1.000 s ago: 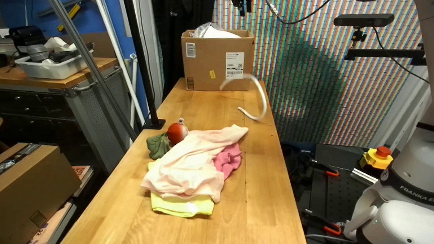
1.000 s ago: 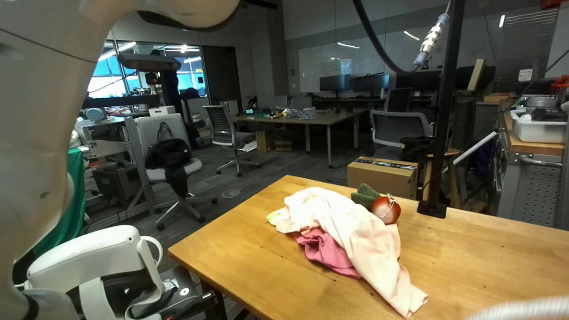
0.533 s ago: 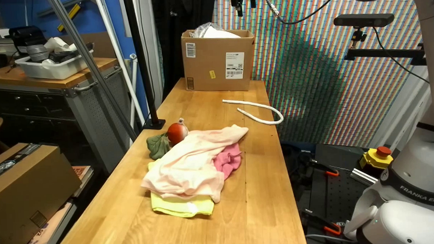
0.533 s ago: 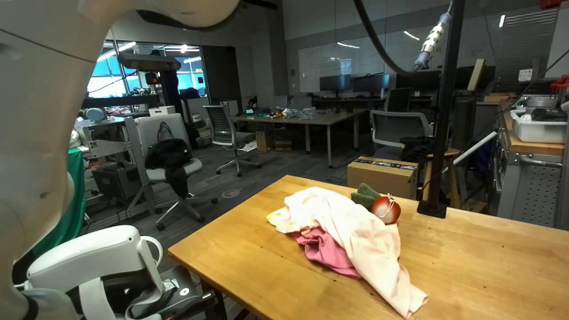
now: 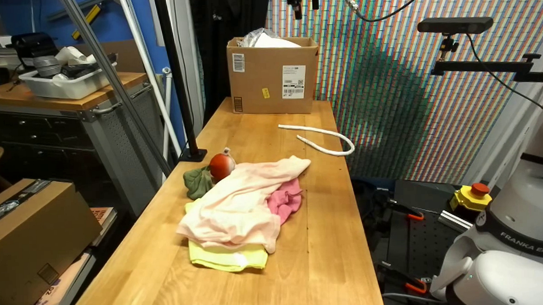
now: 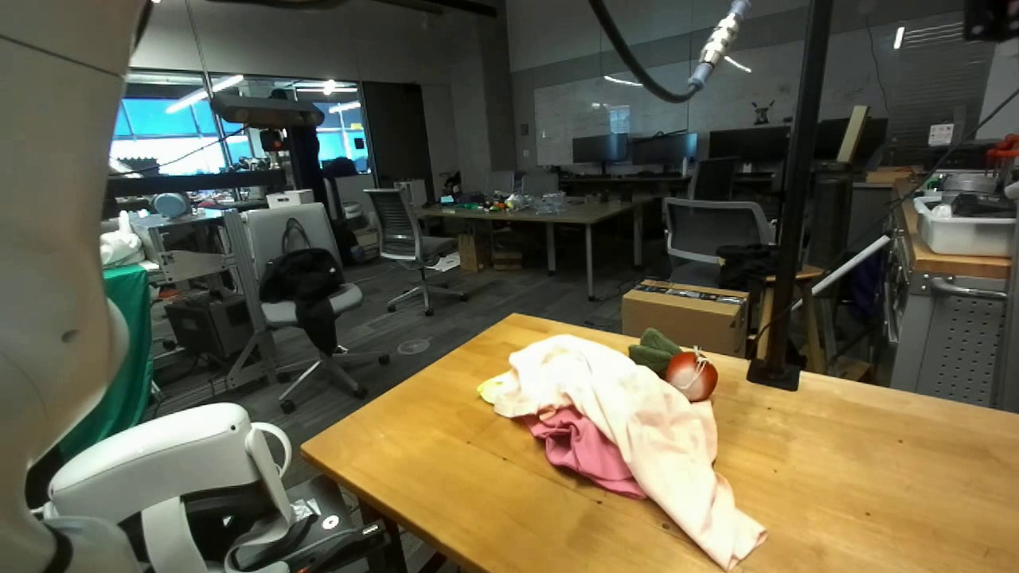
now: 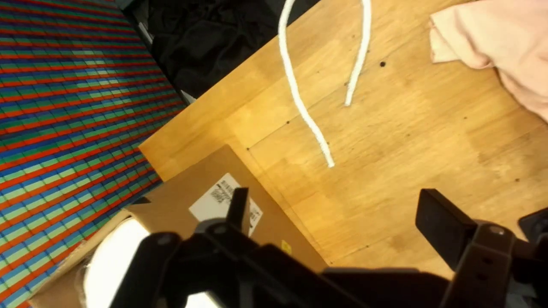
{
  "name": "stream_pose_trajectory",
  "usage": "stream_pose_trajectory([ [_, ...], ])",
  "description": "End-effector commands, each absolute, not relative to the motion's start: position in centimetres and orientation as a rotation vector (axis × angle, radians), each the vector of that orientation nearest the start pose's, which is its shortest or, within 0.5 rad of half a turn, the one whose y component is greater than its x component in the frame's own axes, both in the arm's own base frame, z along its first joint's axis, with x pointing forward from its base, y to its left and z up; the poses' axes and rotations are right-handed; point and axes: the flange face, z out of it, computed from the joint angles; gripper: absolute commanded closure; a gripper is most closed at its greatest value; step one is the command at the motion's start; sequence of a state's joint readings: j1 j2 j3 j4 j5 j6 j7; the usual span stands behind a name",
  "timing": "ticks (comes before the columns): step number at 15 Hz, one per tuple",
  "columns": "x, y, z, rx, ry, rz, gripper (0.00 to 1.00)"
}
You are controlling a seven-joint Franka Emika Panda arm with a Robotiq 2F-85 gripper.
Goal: Move the white rope and radish to the right, move the peach shirt forwards, move the yellow towel and pink shirt to the left
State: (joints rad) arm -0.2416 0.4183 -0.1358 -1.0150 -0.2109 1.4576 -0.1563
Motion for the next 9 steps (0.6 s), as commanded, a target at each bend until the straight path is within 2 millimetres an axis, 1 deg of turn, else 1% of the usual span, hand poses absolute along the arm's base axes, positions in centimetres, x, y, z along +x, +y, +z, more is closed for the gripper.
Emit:
stream_pose_trajectory([
  [1,59.1,-18.3,62.1,-3.283,0.241,0.098,0.00],
  [4,58.5,-13.0,59.9,-3.269,0.058,0.158,0.00],
  [5,57.7,-10.9,59.6,-3.274,-0.009,0.188,0.00],
  [8,56.6,-5.1,56.3,-3.282,-0.169,0.262,0.00],
  [9,56.2,-3.2,55.2,-3.288,-0.203,0.263,0.00],
])
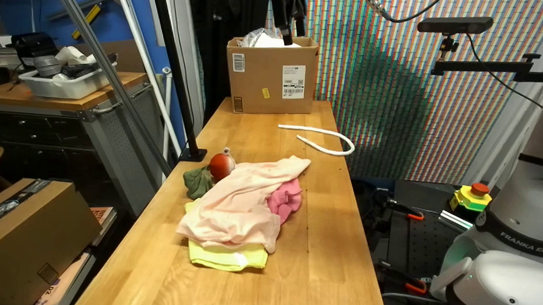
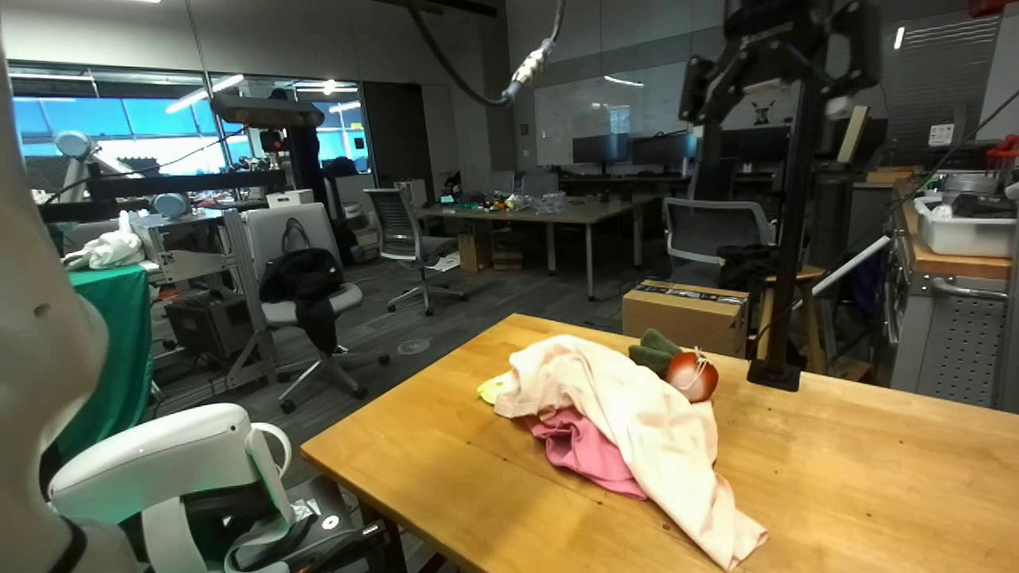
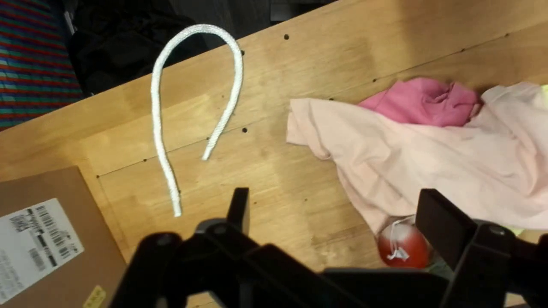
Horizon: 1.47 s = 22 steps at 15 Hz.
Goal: Move the white rope and radish to the right, move the peach shirt forwards, move the yellow towel and pink shirt to the left
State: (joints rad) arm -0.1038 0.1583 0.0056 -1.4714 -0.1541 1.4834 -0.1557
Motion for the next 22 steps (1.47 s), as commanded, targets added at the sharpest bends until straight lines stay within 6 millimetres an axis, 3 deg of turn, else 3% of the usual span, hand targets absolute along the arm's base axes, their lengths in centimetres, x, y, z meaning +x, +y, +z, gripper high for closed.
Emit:
stream_pose_trajectory([
  [1,55.8,-1.3,53.8,-3.279,-0.254,0.274,0.00],
  [6,53.0,7.8,44.5,-3.285,-0.447,0.265,0.00],
  [9,52.9,10.5,39.6,-3.305,-0.533,0.259,0.00],
  [12,53.7,10.8,36.5,-3.319,-0.595,0.251,0.00],
  [14,55.0,9.6,35.3,-3.335,-0.626,0.230,0.00],
  [18,57.2,7.9,33.8,-3.368,-0.665,0.164,0.00],
  [22,59.8,7.3,33.6,-3.401,-0.717,0.031,0.00],
])
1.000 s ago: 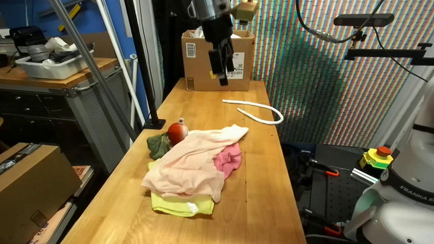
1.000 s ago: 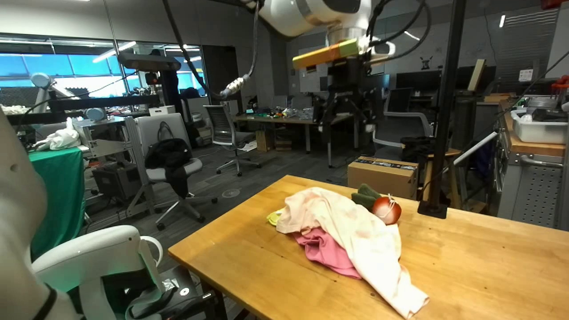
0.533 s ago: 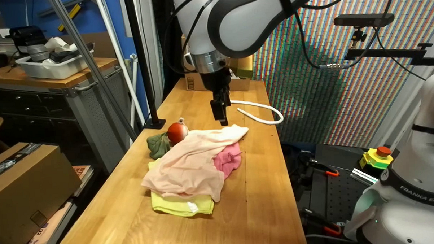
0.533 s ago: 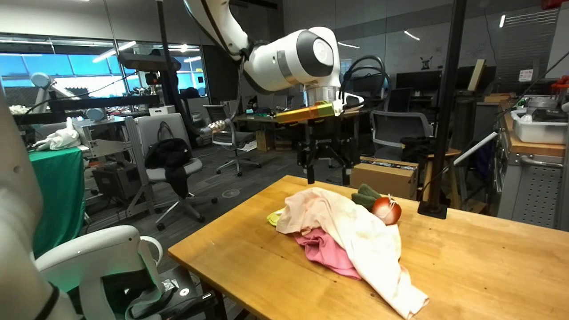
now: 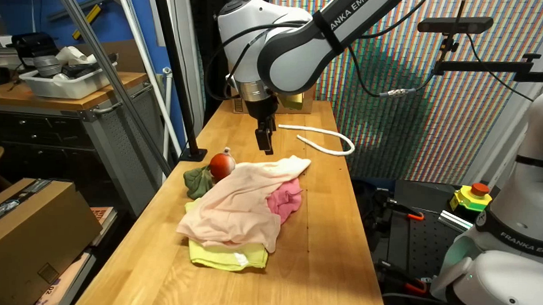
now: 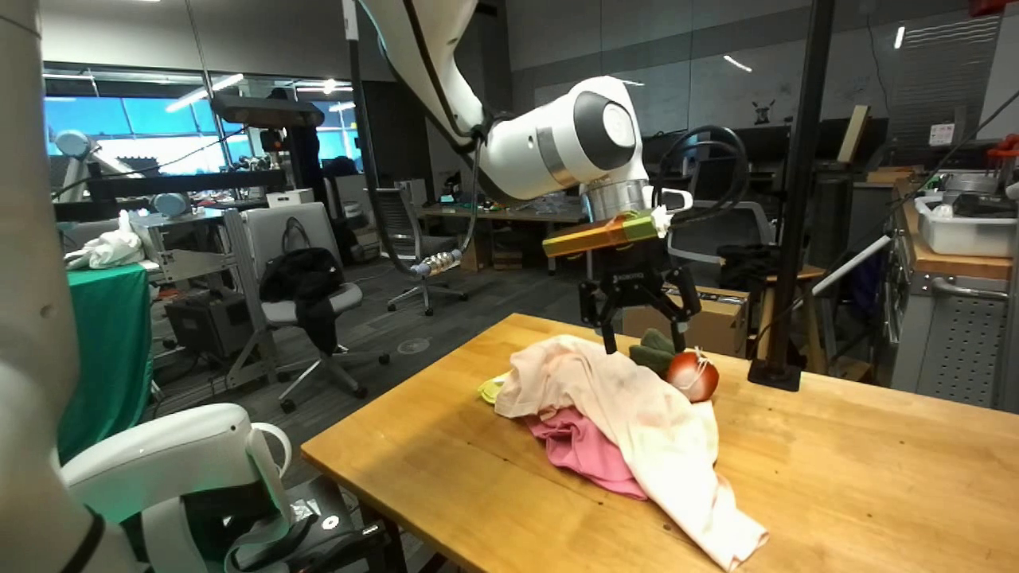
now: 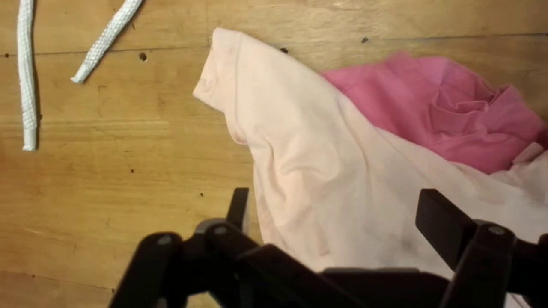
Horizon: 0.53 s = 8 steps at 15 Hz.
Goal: Move the white rope and radish to the right, move the peach shirt forwards, move the yellow towel and pink shirt to the left
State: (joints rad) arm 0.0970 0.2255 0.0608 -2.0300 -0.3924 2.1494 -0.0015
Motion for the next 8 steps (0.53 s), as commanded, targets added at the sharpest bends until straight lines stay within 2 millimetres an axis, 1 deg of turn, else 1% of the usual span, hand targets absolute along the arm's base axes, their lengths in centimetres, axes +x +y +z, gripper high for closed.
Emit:
stream_pose_trajectory([
  [1,60.4,7.3,33.7,-3.404,-0.717,-0.005,0.00],
  [5,63.3,7.9,33.9,-3.395,-0.695,-0.145,0.00],
  [8,64.8,8.6,33.8,-3.343,-0.701,-0.212,0.00],
])
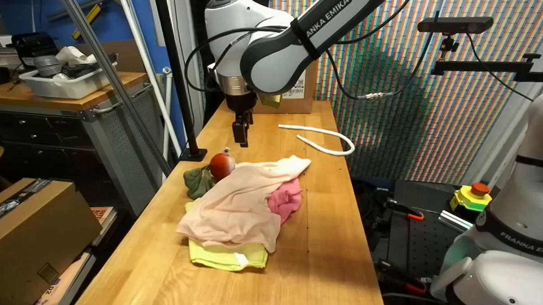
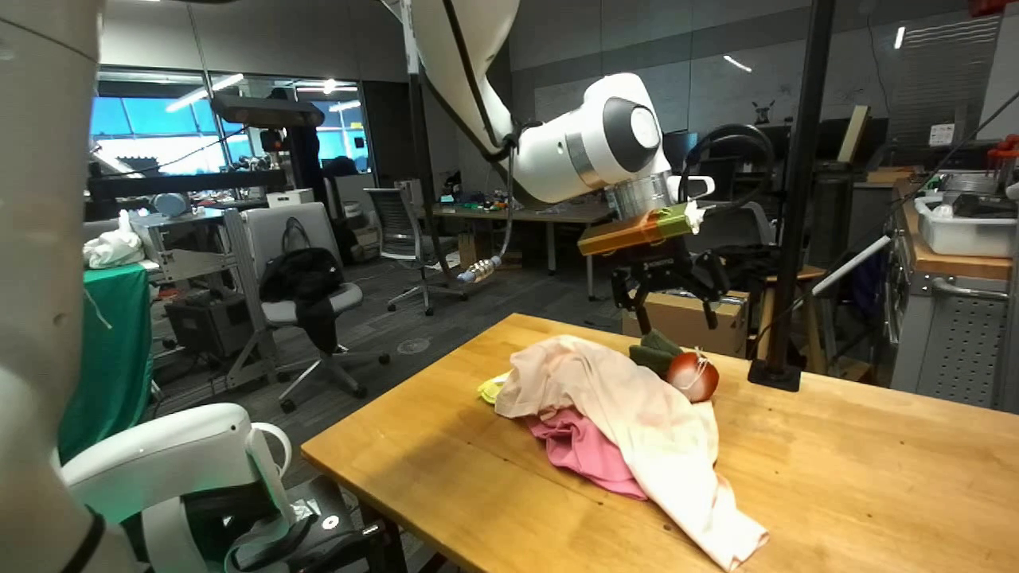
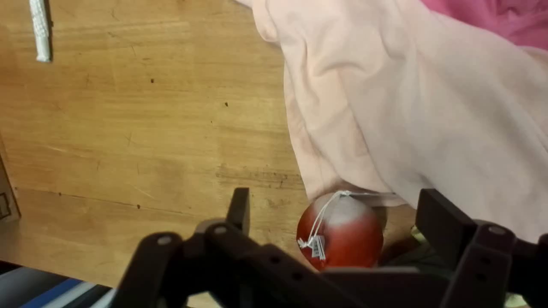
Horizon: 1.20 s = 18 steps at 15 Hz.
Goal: Move the white rope and radish to the right, move the peach shirt forwards, move the yellow towel and pink shirt to the left
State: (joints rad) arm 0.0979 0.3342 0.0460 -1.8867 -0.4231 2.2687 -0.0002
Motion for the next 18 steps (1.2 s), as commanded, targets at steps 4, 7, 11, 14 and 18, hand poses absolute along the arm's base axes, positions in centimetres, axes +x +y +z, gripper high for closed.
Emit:
stream_pose_trajectory([
  [4,66.6,10.0,33.4,-3.255,-0.679,-0.288,0.00],
  [7,67.6,10.9,32.6,-3.215,-0.654,-0.307,0.00],
  [11,68.8,11.6,31.2,-3.195,-0.632,-0.308,0.00],
  [14,69.6,11.4,30.1,-3.190,-0.601,-0.283,0.00],
  [18,70.2,10.9,28.4,-3.208,-0.593,-0.254,0.00],
])
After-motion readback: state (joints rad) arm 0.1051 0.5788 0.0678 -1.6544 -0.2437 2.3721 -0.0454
